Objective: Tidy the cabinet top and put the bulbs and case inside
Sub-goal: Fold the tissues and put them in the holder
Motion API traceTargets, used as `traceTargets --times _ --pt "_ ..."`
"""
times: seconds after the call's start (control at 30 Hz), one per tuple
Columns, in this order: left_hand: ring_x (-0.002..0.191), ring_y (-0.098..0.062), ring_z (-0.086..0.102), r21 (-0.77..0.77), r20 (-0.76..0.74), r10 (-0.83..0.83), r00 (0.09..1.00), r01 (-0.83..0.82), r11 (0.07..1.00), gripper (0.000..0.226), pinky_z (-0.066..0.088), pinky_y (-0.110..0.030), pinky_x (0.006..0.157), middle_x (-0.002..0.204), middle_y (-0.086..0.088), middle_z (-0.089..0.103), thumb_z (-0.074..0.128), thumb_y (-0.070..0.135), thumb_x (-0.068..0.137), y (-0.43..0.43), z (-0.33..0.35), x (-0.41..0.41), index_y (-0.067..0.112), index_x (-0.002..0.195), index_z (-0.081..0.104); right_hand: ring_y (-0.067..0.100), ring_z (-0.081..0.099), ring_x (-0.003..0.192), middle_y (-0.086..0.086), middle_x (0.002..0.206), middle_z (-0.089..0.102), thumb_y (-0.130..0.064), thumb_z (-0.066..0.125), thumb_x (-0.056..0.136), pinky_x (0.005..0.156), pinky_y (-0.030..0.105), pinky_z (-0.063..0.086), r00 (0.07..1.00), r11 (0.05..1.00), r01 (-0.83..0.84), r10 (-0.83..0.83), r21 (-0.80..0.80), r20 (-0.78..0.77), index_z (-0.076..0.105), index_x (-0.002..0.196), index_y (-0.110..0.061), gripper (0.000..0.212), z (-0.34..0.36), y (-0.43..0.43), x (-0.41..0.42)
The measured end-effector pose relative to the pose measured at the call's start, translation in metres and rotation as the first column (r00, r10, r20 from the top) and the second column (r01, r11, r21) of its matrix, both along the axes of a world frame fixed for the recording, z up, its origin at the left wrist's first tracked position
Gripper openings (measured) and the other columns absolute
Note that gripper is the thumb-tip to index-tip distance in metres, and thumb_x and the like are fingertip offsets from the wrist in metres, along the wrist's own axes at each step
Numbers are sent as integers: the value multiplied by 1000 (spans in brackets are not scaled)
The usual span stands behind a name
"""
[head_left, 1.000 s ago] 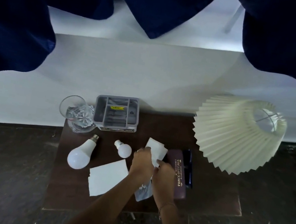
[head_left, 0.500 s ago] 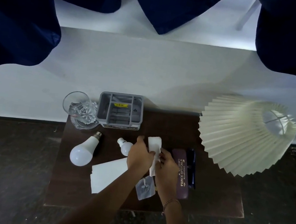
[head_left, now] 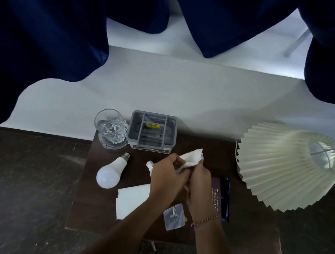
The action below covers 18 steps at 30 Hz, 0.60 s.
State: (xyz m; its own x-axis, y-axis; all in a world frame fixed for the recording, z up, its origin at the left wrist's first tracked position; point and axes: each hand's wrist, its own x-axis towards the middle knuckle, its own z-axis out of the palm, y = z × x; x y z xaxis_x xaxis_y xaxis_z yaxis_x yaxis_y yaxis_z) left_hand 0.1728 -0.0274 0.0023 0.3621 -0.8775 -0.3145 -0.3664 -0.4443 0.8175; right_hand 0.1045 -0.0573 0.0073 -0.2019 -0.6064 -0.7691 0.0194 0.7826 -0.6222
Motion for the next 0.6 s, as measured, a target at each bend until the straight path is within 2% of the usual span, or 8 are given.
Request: traceTargets --times 0.07,0.13,0.17,0.23,0.37,0.47,0.6 --pt "70 2 57 -27 -83 14 996 -17 1000 9 40 -8 61 78 10 63 60 21 84 -4 7 4 15 90 63 19 62 73 15 91 66 -38 31 99 56 25 51 996 999 36 -33 -39 80 59 113 0 48 7 -7 6" --pt "73 0 58 -40 -214 61 975 -71 997 13 41 -6 58 81 8 64 53 21 88 -10 13 9 14 92 63 27 67 87 20 103 66 -38 30 100 61 26 54 974 992 90 -69 -93 214 58 114 2 52 11 -12 12" --pt "74 0 57 -40 -271 84 959 -98 994 17 40 -4 56 83 7 64 50 22 90 -14 16 12 12 93 63 27 67 89 19 101 67 -38 30 100 64 27 54 960 987 118 -86 -108 266 58 113 2 51 13 -15 14" --pt "77 -1 55 -21 -354 105 929 -121 992 26 39 -6 57 86 5 62 45 26 93 -22 20 15 8 96 64 20 66 81 10 89 67 -39 31 99 65 26 54 944 980 147 -100 -132 314 59 105 -4 45 16 -23 18" --pt "87 -3 55 46 -505 142 852 -138 989 32 40 -19 69 103 -2 63 37 33 97 -38 20 19 12 103 61 21 65 86 10 94 67 -41 34 98 75 31 55 932 979 149 -90 -142 352 59 107 -7 42 14 -39 30" --pt "89 -10 53 69 -546 185 817 -176 982 32 41 -24 73 108 -7 60 34 34 98 -49 15 23 12 106 56 22 66 88 9 92 68 -43 37 97 73 33 54 937 982 135 -85 -128 339 62 97 -10 41 11 -49 38" --pt "94 -18 53 131 -580 233 780 -193 972 47 42 -24 72 115 -19 57 30 36 98 -66 3 32 0 123 46 29 64 102 16 106 66 -45 34 97 91 42 51 956 989 77 -38 -123 292 58 114 -5 50 5 -59 47"
